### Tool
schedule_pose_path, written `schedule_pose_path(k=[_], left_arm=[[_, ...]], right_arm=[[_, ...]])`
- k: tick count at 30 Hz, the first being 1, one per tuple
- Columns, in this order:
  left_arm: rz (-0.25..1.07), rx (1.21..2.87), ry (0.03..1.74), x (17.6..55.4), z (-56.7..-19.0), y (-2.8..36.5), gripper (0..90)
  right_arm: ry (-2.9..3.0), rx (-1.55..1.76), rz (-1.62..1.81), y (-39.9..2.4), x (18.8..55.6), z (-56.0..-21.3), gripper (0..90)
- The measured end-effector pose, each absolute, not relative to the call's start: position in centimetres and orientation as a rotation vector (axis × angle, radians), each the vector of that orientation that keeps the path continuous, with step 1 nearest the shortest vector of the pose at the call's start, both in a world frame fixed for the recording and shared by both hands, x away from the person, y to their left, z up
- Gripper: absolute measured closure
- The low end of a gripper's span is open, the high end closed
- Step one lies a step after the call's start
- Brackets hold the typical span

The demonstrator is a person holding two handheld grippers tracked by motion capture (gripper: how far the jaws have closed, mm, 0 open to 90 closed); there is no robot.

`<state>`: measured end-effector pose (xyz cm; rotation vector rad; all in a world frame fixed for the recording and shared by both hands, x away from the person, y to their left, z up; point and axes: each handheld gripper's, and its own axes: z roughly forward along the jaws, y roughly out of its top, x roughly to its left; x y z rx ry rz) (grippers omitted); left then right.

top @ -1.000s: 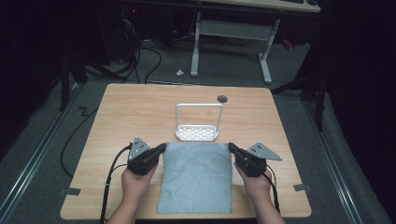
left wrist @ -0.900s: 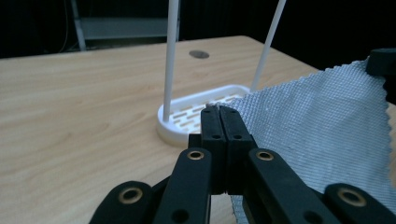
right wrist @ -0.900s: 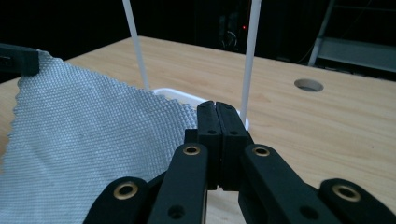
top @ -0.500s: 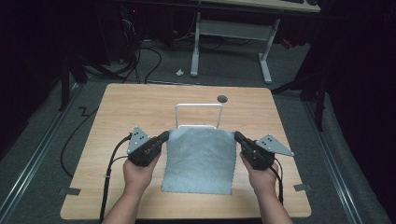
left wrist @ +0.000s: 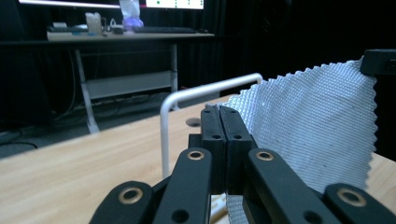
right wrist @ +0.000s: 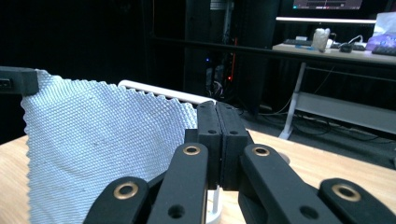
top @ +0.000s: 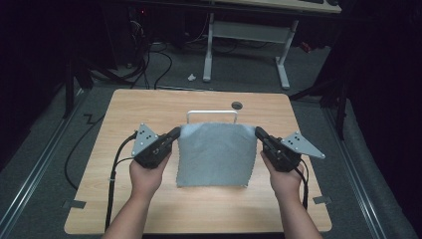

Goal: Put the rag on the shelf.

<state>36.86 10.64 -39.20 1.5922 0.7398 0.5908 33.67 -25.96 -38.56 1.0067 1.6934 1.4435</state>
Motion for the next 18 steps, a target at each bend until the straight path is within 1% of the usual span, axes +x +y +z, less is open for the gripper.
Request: schedule_pose_path(k=[10,18], left_arm=[[0.643,1.581,0.703,37.8,-35.9,10.8,89.6],[0.690,1.587,0.690,39.2,-34.3,10.8,89.7]], right_arm=[[1.650,0.972,1.453,-26.3,34.2,-35.6,90.0],[1.632,0.956,1.452,-26.1,35.4,-33.3,90.0]])
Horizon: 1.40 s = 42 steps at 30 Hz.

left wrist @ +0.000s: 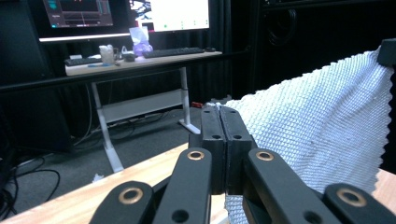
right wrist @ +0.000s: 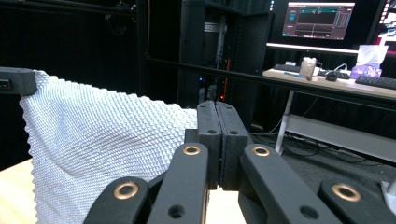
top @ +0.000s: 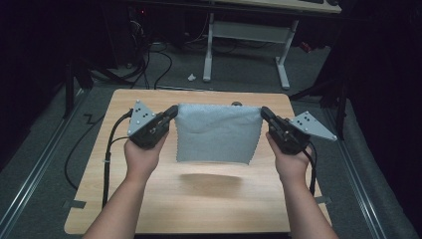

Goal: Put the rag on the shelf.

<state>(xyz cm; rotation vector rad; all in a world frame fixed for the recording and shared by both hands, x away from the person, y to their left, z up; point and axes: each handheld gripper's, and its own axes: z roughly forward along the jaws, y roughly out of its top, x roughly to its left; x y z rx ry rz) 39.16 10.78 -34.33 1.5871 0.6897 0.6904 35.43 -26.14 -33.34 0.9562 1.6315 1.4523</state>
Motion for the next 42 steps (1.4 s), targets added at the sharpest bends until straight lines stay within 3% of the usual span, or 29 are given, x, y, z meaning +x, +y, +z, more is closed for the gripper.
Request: schedule_pose_path(k=[24,36,42], left_arm=[[0.815,1.615,0.690,45.3,-30.9,10.0,89.6],[0.875,1.760,0.764,49.9,-32.9,8.0,89.8],[0.809,1.833,0.832,51.2,-35.3,7.9,89.7]], right_arm=[[1.596,0.979,1.439,-25.8,42.2,-30.6,90.0],[1.662,1.022,1.323,-25.7,46.4,-31.7,90.0],[1.750,1.028,1.197,-25.1,48.4,-33.5,90.0]])
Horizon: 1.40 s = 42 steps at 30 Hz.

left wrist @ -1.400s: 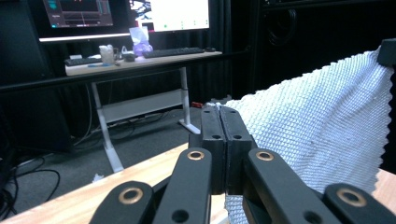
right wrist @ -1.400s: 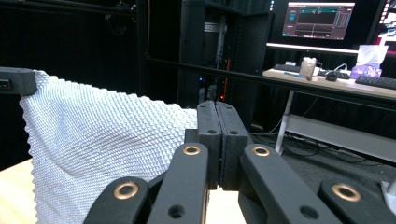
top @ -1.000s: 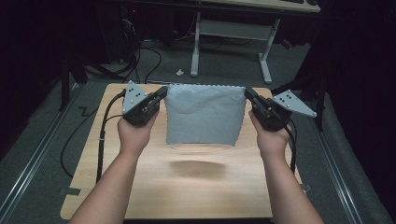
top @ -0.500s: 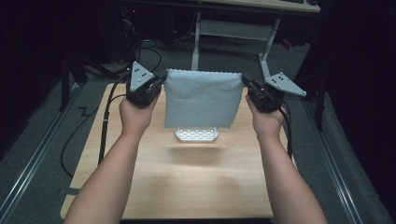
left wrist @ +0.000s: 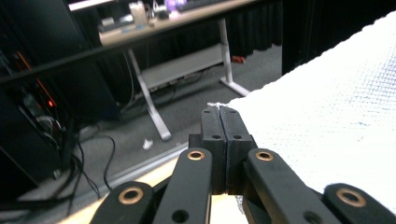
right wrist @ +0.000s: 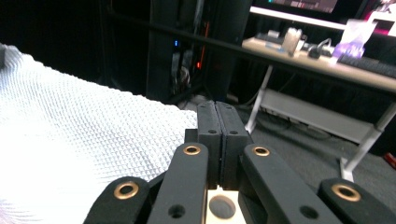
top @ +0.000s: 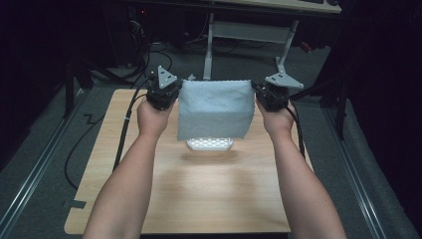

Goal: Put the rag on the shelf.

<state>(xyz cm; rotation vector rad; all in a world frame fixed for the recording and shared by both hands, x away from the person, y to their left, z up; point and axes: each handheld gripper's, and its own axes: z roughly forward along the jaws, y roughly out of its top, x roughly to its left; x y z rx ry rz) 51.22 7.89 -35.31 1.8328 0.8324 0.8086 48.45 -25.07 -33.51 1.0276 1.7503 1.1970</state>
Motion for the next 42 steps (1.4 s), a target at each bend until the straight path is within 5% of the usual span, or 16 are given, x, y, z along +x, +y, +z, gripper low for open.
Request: schedule_pose_path(k=[22,42], left_arm=[[0.594,1.903,0.868,50.6,-42.5,8.8,89.7],[0.531,1.951,0.823,49.3,-44.7,7.8,89.7]], right_arm=[[1.895,1.122,1.171,-25.4,49.0,-41.1,90.0],[1.963,1.125,1.175,-23.9,48.3,-44.5,90.0]])
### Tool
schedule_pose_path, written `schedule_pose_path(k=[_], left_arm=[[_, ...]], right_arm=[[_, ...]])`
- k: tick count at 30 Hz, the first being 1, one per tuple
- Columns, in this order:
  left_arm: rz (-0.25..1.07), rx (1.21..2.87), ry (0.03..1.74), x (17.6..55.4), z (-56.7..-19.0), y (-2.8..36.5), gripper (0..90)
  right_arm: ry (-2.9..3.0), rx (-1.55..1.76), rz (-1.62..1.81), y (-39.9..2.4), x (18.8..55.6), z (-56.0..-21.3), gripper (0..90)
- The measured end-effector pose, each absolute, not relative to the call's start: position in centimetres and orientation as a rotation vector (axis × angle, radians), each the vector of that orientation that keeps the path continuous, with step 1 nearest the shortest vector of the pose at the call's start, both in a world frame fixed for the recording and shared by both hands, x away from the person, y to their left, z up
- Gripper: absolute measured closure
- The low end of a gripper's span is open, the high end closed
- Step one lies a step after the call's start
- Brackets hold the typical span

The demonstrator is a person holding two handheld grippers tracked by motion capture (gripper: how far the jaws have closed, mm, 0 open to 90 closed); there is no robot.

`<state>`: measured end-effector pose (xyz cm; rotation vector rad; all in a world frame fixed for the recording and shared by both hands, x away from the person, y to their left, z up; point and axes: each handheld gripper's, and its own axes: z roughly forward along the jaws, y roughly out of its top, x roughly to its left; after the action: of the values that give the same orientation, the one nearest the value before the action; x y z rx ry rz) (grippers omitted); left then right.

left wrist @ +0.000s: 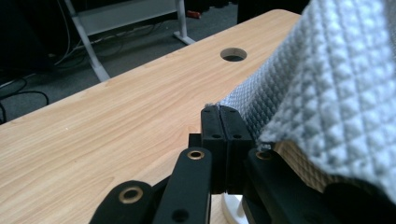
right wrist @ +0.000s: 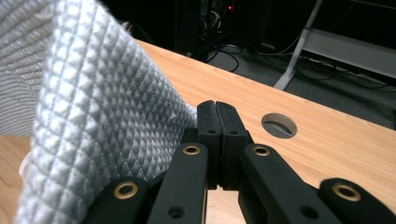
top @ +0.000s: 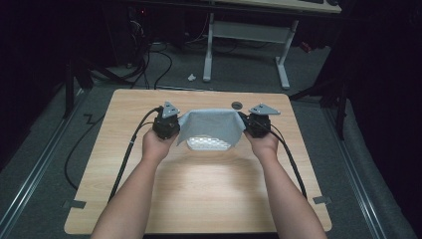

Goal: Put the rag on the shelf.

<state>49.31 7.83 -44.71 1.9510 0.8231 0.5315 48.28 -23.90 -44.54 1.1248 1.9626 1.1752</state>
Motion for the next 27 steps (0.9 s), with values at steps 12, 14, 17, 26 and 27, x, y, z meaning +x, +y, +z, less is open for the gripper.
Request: schedule_pose_path(k=[12,14,17,26,27], left_arm=[[0.491,1.941,0.847,48.9,-46.2,8.6,89.6],[0.489,1.945,0.848,48.8,-46.3,8.6,89.6],[0.487,1.946,0.850,48.7,-46.4,8.6,89.5],[0.483,1.943,0.861,48.6,-46.4,8.9,89.1],[0.481,1.945,0.862,48.6,-46.4,8.9,89.0]], right_arm=[[1.974,1.141,1.163,-23.8,48.3,-45.5,90.0],[1.974,1.169,1.160,-24.1,48.4,-45.7,90.0],[1.975,1.190,1.148,-24.4,48.5,-46.3,90.0],[1.987,1.208,1.133,-24.4,48.7,-47.1,90.0],[1.985,1.211,1.135,-24.3,48.7,-47.1,90.0]])
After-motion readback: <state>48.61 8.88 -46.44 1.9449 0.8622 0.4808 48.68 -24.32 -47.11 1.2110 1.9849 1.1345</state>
